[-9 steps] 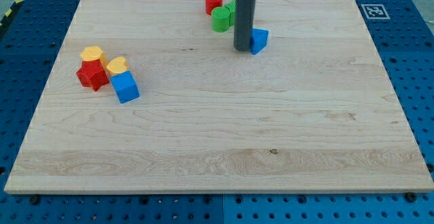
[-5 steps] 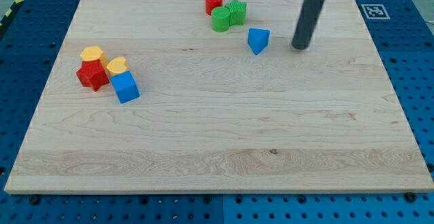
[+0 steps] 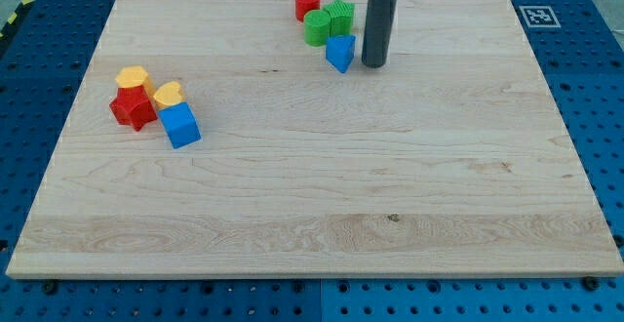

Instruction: Push the blue triangle right to the blue cube

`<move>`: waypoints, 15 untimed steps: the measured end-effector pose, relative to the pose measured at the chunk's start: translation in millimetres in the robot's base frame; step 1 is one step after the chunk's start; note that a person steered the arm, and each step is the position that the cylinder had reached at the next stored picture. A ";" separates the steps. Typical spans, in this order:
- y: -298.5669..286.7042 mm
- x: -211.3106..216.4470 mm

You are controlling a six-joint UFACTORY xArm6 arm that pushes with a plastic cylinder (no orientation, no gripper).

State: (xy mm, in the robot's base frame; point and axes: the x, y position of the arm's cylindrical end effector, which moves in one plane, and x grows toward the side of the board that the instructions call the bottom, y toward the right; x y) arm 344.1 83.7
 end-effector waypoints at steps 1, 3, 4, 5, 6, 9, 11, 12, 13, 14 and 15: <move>-2.7 -20.8; -35.9 -15.3; -65.5 -15.3; -81.2 -15.4; -109.8 -20.9; -156.3 -30.9; -168.9 -6.4; -168.9 20.3; -168.9 45.7; -168.9 58.5; -168.9 58.5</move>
State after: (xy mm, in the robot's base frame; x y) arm 402.6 -85.2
